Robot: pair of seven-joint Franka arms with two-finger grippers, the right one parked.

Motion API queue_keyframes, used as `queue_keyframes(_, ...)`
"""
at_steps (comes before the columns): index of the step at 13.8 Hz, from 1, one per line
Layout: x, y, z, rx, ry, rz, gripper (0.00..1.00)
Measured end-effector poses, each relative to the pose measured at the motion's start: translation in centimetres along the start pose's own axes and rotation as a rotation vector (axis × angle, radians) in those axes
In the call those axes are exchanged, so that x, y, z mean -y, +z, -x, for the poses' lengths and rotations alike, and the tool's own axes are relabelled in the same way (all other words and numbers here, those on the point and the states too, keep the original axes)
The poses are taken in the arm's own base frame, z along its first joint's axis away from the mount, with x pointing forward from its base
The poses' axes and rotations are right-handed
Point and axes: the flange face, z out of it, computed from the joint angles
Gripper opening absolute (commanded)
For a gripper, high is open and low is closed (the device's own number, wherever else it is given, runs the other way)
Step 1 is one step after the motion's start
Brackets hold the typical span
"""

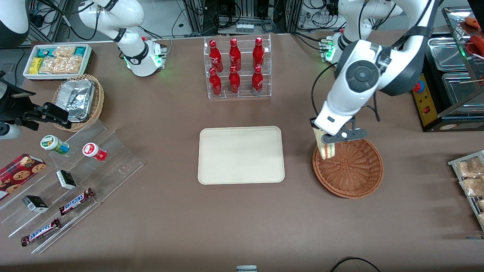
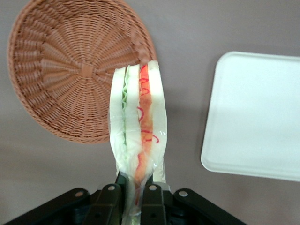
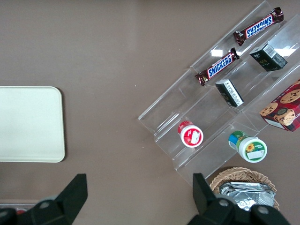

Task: Place sandwich from basket to tray
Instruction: 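Lift the sandwich up out of the basket with the left gripper, then carry the held sandwich over the cream tray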

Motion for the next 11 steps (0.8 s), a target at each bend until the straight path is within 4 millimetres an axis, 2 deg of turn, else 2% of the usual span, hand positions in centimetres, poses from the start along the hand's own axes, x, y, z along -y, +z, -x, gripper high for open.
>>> queue_keyframes(7, -5.5, -0.1, 2.8, -0.006, 0.17, 0.004, 0.0)
queue_keyframes(11, -9.0, 1.3, 3.2, 0.019, 0.227, 0.016, 0.0)
